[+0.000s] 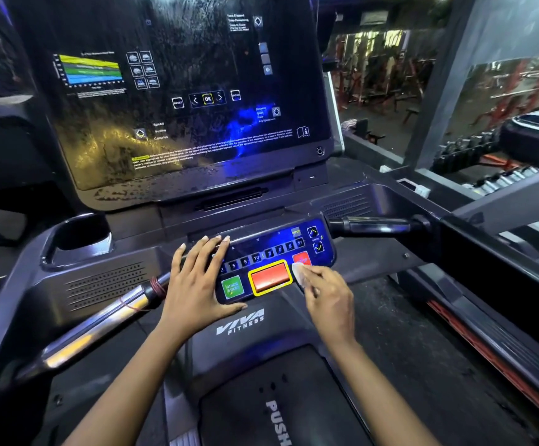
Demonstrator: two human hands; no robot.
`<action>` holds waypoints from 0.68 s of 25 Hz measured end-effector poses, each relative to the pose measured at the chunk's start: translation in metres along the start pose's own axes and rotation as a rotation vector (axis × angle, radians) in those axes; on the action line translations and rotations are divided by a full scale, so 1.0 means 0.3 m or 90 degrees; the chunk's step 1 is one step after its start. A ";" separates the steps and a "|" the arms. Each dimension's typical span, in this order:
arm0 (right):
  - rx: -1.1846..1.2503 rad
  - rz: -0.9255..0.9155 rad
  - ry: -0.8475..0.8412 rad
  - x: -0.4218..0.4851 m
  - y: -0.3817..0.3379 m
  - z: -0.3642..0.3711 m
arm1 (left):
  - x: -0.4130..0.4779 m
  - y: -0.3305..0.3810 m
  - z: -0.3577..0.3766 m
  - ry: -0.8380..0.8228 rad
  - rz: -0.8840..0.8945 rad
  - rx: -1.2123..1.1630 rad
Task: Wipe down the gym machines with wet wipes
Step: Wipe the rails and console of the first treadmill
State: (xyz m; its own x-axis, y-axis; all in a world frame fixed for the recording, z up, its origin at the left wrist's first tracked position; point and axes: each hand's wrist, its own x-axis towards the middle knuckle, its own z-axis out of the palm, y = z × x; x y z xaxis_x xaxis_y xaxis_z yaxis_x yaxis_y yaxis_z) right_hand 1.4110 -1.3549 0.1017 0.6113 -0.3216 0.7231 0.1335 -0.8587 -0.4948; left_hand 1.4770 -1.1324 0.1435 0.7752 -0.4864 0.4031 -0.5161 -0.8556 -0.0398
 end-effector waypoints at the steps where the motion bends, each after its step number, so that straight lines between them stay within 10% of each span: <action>1: 0.013 0.031 0.014 0.021 0.016 -0.007 | 0.001 0.000 0.000 -0.002 -0.001 0.000; 17: 0.035 0.164 0.053 0.161 0.026 0.011 | 0.000 -0.001 0.005 -0.010 -0.003 0.008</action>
State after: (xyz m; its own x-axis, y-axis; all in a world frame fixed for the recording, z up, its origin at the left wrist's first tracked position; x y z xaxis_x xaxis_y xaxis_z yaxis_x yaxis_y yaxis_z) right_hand 1.4441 -1.3760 0.1313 0.5653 -0.5597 0.6060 0.0262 -0.7221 -0.6913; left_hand 1.4776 -1.1323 0.1420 0.7828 -0.4852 0.3896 -0.5080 -0.8599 -0.0501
